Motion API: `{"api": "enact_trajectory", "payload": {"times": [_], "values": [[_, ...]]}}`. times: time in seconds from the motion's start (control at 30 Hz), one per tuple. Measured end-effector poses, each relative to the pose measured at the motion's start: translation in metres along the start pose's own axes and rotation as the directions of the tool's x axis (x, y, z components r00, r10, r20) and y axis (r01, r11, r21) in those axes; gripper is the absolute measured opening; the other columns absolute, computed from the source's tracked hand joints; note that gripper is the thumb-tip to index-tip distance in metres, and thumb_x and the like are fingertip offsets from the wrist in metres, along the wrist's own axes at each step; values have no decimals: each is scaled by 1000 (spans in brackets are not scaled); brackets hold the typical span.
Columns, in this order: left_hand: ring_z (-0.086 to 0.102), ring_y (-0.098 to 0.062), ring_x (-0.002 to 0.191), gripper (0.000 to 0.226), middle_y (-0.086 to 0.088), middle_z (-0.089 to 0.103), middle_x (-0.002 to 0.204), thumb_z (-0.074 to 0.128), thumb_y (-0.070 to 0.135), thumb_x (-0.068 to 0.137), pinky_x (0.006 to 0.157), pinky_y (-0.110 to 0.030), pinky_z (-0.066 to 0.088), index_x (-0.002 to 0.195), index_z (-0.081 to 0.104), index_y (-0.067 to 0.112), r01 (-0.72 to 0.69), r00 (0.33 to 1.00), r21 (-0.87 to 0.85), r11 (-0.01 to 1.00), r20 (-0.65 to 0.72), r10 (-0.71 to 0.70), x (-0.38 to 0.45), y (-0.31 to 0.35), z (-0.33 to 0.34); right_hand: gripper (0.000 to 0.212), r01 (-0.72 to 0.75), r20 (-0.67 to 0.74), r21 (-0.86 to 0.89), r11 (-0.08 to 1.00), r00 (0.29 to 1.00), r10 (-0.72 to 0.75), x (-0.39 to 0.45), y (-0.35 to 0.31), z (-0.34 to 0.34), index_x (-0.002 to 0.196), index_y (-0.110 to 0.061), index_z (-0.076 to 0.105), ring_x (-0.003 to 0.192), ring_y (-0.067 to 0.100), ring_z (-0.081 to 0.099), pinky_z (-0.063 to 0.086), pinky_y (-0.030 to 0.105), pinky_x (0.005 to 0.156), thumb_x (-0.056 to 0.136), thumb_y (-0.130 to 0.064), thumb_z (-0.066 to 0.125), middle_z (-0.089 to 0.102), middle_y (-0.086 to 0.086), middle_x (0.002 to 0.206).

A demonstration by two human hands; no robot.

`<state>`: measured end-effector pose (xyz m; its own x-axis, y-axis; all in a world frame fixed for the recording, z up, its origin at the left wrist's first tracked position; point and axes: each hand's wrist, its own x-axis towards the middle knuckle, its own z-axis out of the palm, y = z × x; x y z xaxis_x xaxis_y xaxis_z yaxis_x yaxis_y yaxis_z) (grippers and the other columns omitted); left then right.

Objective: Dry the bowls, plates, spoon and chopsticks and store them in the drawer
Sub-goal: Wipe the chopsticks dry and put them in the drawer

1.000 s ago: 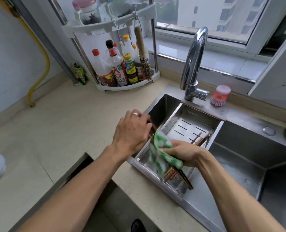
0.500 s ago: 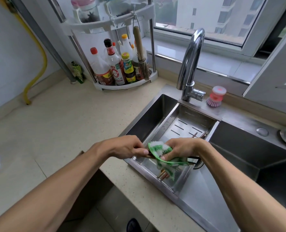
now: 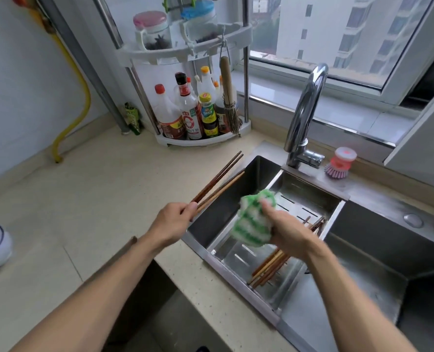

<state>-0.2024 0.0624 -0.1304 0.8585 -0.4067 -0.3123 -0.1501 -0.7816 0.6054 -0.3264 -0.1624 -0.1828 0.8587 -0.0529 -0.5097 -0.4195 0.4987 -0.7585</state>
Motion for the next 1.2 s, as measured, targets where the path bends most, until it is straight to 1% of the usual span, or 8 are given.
{"api": "enact_trajectory", "payload": {"times": [0.07,0.23,0.43,0.63,0.77,0.87,1.0,1.2], "values": [[45,-14,52,46,5,51,57,46,42,104,57,-32,36,72,62,12,38,999,-169,985,22,-35,-5,5,22,61,10,81,145,989,996,-22,0,16,30,130,0,54,119,36,63,42,57,108,93,-48,49,66,20,127],[54,-13,54,49,-1,61,61,43,44,104,53,-30,40,79,64,7,35,999,-260,965,28,-28,-18,11,47,59,119,-61,339,933,993,-104,0,30,69,120,-4,61,111,32,68,52,53,97,87,-52,49,71,17,118],[24,-11,35,46,0,31,47,39,37,107,40,-22,26,67,50,17,237,925,-522,819,380,-25,-36,18,48,78,125,-94,581,804,992,-86,12,25,70,133,-1,55,124,34,59,42,51,110,84,-61,49,63,22,130],[25,-10,35,44,0,33,46,39,25,108,41,-22,28,67,49,14,241,931,-493,836,360,-56,-41,15,46,23,186,-31,401,897,981,-190,4,35,77,115,2,60,100,29,69,57,38,82,94,-7,57,73,17,103],[25,-9,33,41,2,33,44,37,31,108,38,-19,27,73,49,13,299,907,-543,785,416,-57,-51,9,41,39,274,-155,359,892,960,-233,8,29,70,121,4,57,105,35,70,57,46,89,88,-15,65,69,24,116],[27,-11,37,42,3,34,46,38,40,106,41,-22,27,74,50,15,261,915,-424,867,394,-83,-56,7,42,20,358,-348,444,822,914,-210,21,24,65,112,1,60,89,29,74,59,44,82,96,-11,58,73,20,103],[28,-10,37,45,10,35,42,43,35,104,52,-32,29,62,47,18,110,981,-175,978,179,-79,-42,12,45,22,246,-289,456,855,950,-119,21,42,98,107,3,64,88,32,71,59,44,80,94,-14,63,72,23,101],[35,-9,42,41,0,46,53,52,38,102,44,-21,33,80,66,7,199,930,-333,922,360,-71,-44,4,11,45,321,-343,587,743,930,-130,27,29,79,126,5,57,96,33,72,59,47,83,84,-5,70,71,21,110]]}}
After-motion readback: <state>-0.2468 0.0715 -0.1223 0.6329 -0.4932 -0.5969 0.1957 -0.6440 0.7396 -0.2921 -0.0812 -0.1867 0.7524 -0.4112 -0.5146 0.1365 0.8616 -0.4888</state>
